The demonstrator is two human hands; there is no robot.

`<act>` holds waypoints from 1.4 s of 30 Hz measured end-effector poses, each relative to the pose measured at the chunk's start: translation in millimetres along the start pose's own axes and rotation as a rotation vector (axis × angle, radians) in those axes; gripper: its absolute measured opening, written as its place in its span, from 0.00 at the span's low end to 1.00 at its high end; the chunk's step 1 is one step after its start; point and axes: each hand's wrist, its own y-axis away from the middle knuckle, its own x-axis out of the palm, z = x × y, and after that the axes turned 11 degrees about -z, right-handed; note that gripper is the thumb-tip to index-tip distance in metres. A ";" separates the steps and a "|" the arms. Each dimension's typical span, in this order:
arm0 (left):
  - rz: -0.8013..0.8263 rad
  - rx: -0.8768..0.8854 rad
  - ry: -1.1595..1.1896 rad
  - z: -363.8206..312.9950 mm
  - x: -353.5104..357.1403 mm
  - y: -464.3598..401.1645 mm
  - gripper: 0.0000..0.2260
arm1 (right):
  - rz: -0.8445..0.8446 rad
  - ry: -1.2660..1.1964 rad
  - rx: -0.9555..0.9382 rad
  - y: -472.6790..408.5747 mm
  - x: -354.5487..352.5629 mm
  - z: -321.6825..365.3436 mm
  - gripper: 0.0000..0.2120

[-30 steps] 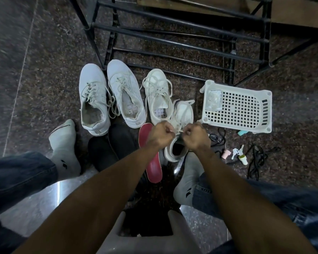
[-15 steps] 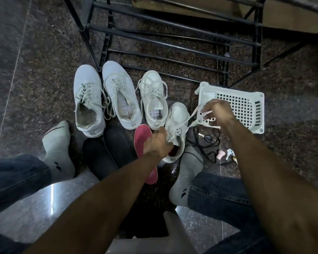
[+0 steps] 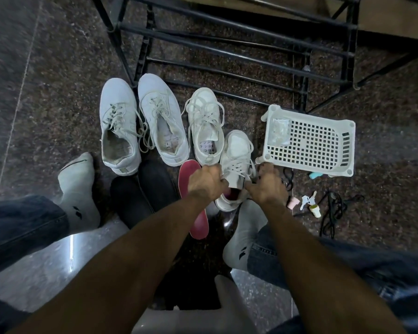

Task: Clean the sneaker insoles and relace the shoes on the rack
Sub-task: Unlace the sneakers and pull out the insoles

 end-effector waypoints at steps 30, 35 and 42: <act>0.093 0.412 0.041 -6.1 0.2 -43.6 0.07 | 0.055 -0.093 0.116 -16.0 6.8 4.8 0.10; 0.183 0.195 0.176 -18.4 -3.9 -59.8 0.07 | -0.053 -0.149 0.174 -5.7 3.6 16.4 0.12; 0.246 0.092 0.292 -14.4 3.1 -63.0 0.04 | 0.117 -0.276 0.225 8.8 27.1 41.1 0.15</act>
